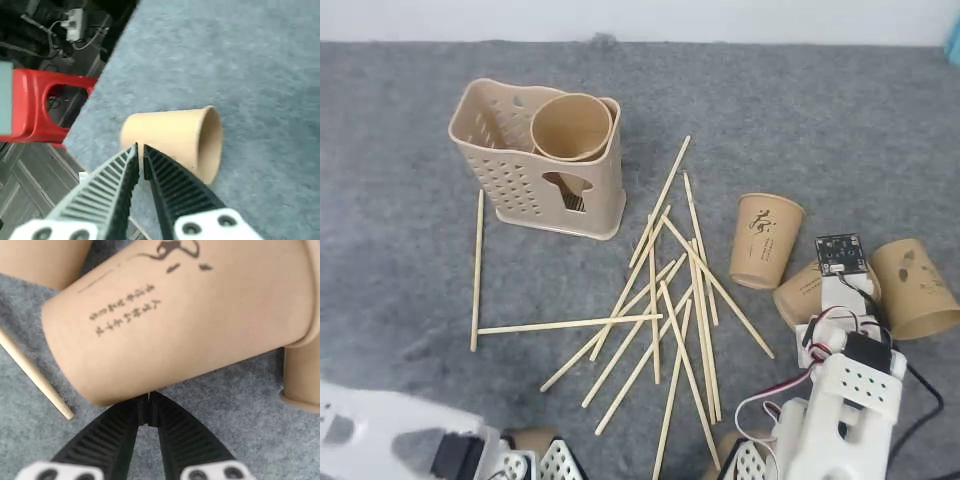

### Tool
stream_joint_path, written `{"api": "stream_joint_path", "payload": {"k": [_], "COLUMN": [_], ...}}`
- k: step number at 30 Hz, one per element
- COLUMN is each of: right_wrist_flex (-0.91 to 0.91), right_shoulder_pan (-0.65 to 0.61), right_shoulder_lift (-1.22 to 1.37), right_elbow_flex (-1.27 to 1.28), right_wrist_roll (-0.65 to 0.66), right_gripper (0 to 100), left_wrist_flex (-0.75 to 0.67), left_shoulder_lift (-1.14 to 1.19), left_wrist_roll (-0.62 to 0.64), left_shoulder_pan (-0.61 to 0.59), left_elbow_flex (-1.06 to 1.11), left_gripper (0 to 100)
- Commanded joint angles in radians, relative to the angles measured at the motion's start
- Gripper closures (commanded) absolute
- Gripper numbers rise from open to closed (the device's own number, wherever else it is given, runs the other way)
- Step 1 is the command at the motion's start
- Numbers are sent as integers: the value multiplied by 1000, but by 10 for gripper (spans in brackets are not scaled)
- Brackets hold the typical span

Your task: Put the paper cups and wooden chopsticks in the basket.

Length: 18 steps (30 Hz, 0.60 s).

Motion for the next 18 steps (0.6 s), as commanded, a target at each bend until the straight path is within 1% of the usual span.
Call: {"api": "stream_joint_path", "payload": {"k": [1,3,6,12,15,18], "right_wrist_flex": [5,4,2,4,4,1], "right_shoulder_pan": [4,4,-4,-27,-27,-28], "right_shoulder_lift": [-30,-30,-28,-30,-30,-30], "right_elbow_flex": [-3,-3,-3,5,6,6], "right_wrist_roll": [11,11,11,41,43,43], "right_gripper": [980,980,980,982,982,982], "left_wrist_flex": [31,28,31,29,32,34], "left_shoulder_lift": [-58,-20,31,114,149,157], "left_wrist_roll": [34,28,-37,-64,-124,-135], "left_shoulder_pan": [-66,-69,-66,-77,-83,-86], "left_elbow_flex": [-44,-48,-48,-50,-50,-50], "left_gripper": [950,897,826,843,841,840]}}
